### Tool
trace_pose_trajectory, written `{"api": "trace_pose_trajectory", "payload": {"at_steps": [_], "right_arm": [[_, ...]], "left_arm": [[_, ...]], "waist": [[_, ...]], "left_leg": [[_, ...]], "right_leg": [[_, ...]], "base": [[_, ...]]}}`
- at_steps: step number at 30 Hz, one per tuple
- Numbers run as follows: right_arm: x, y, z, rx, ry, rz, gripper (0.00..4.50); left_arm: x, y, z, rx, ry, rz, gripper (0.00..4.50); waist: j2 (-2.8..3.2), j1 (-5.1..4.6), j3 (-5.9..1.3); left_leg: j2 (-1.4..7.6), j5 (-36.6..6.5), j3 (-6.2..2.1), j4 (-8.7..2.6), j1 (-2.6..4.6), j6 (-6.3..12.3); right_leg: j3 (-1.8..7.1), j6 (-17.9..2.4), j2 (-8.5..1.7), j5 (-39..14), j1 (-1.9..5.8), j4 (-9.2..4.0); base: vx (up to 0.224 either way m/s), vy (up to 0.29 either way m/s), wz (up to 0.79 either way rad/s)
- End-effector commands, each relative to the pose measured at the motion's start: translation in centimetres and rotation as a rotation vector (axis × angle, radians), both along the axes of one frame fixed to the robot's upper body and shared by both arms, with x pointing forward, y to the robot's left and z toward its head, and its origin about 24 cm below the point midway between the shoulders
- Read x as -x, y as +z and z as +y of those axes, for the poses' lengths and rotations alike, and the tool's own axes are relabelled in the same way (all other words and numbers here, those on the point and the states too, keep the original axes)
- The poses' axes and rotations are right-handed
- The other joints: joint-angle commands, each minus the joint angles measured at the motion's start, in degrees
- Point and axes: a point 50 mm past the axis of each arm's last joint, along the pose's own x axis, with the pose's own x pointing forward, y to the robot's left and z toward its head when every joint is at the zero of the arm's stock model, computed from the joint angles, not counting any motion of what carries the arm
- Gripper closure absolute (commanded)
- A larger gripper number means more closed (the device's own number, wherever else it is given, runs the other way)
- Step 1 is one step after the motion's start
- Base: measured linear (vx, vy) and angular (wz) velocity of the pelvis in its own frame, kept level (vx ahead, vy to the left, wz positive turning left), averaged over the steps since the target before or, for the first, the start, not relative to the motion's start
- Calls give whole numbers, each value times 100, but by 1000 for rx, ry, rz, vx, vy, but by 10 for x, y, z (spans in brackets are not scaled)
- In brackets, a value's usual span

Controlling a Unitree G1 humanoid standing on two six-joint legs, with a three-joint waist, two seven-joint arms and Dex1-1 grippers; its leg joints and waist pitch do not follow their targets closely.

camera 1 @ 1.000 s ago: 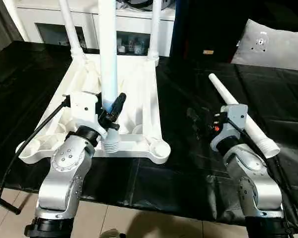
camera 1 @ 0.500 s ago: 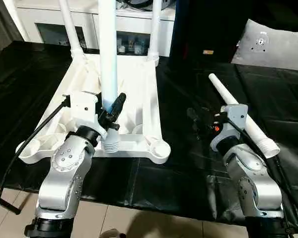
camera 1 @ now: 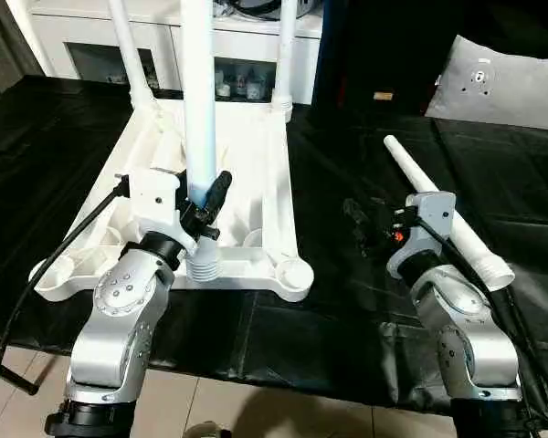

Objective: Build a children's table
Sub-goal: Pick table leg

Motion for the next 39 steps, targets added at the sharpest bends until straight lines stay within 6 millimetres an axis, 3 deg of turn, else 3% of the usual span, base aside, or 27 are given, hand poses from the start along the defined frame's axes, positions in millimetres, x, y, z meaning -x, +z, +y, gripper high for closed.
{"api": "trace_pose_trajectory", "payload": {"at_steps": [1,39], "right_arm": [[0,0,-2,-1,-12,-1,60],[0,0,-2,-1,-12,-1,60]], "left_arm": [[1,3,1,-8,5,-16,262],[1,3,1,-8,5,-16,262]], "waist": [[-22,5,-343],[-21,5,-340]], "left_leg": [[419,-667,-139,-449,94,79],[417,-714,-141,-454,93,67]], "right_leg": [[290,-1059,-482,-189,235,-409],[289,-1051,-480,-279,233,-415]], "base": [[0,0,0],[0,0,0]]}}
